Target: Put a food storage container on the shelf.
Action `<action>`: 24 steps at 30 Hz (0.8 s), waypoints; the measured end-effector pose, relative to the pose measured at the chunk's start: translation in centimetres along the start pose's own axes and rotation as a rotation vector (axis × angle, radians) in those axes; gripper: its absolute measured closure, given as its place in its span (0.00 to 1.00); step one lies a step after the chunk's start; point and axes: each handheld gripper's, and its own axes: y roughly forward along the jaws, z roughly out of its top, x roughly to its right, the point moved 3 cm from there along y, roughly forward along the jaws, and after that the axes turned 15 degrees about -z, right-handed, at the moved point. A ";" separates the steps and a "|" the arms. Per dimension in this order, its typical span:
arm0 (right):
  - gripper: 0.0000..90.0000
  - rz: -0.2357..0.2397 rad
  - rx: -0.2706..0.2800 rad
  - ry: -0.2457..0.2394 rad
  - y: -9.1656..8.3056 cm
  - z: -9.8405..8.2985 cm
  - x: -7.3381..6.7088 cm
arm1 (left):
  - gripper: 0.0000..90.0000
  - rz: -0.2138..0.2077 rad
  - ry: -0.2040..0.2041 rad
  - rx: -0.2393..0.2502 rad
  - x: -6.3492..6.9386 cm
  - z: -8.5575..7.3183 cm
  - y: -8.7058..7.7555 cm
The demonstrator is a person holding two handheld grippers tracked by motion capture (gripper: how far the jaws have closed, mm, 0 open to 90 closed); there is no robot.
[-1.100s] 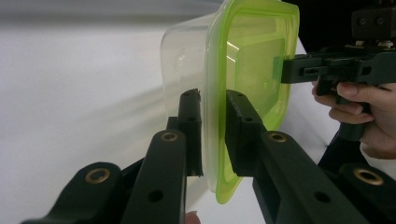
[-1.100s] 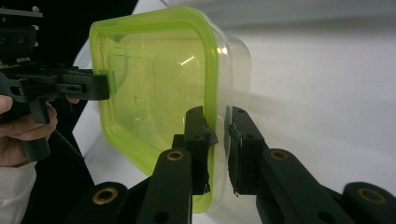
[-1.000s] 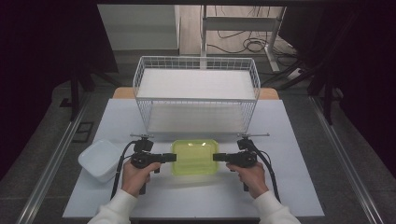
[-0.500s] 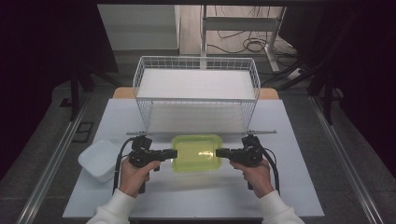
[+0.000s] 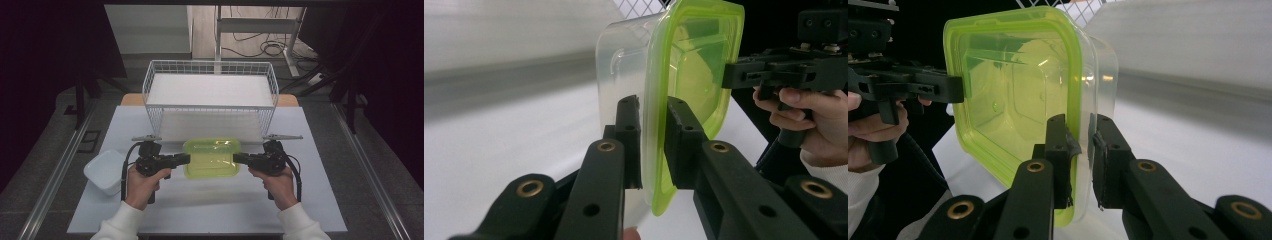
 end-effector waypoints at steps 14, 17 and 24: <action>0.87 0.000 0.075 -0.035 -2.3 3.8 -0.8 | 0.87 -0.016 0.078 0.044 2.0 4.2 -0.8; 0.87 -0.008 0.094 -0.045 -3.0 5.1 -0.9 | 0.88 -0.023 0.092 0.050 2.4 5.5 -0.9; 0.87 -0.020 0.115 -0.054 -3.7 7.3 -0.9 | 0.88 -0.024 0.103 0.050 2.5 7.8 -0.6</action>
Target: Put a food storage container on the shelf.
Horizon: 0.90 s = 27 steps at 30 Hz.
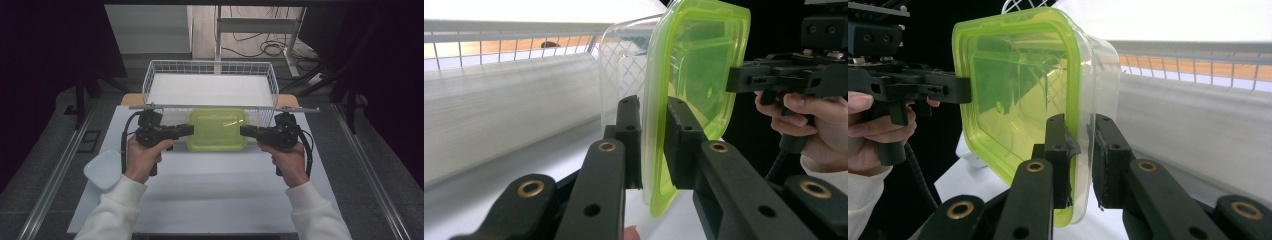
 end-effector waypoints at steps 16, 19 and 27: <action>0.87 -0.005 0.023 -0.010 0.5 4.1 0.6 | 0.88 -0.011 0.015 0.015 -1.0 4.3 0.0; 0.87 -0.001 0.018 0.002 1.2 5.5 1.2 | 0.88 -0.010 0.009 0.019 -1.8 5.7 0.3; 0.87 -0.011 0.014 0.002 2.3 8.1 1.7 | 0.88 -0.033 -0.007 0.022 -3.5 8.3 0.4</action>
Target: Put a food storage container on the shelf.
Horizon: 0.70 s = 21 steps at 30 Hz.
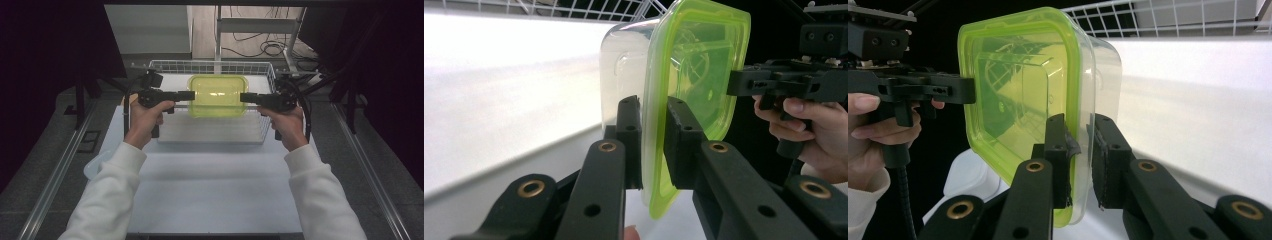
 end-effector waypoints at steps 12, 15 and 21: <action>0.87 -0.008 -0.057 0.037 3.3 2.8 1.5 | 0.88 0.001 -0.063 0.000 -3.2 2.4 0.5; 0.87 -0.008 -0.071 0.063 4.2 3.0 2.0 | 0.88 0.014 -0.084 -0.003 -4.2 2.9 0.9; 0.87 -0.038 -0.104 0.103 6.0 3.2 3.1 | 0.88 0.002 -0.157 0.003 -6.6 3.1 2.0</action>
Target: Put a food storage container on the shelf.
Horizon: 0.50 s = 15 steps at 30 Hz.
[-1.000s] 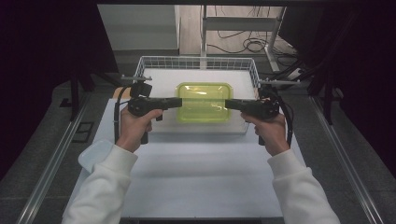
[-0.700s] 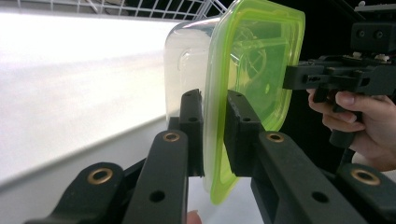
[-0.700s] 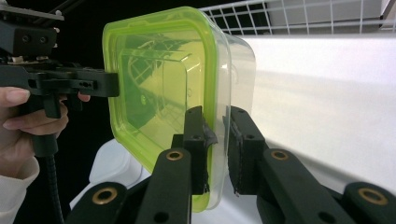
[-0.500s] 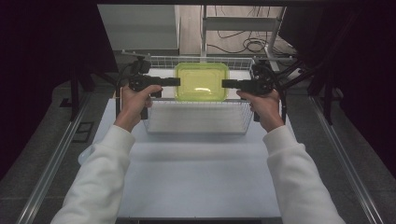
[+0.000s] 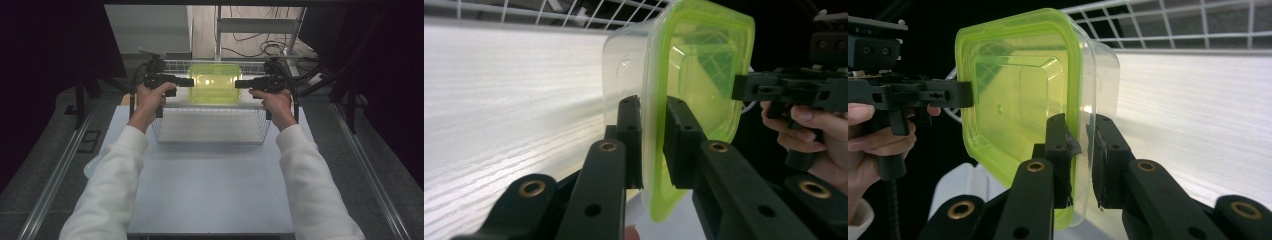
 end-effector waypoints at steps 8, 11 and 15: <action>0.85 0.005 -0.014 0.120 1.3 1.0 1.1 | 0.86 -0.040 -0.119 0.039 -1.9 1.1 0.5; 0.83 -0.008 -0.047 0.195 2.1 1.5 1.4 | 0.85 -0.052 -0.182 0.066 -2.8 1.4 0.8; 0.81 -0.017 -0.074 0.252 2.9 1.8 1.9 | 0.83 -0.081 -0.243 0.087 -3.9 1.7 1.1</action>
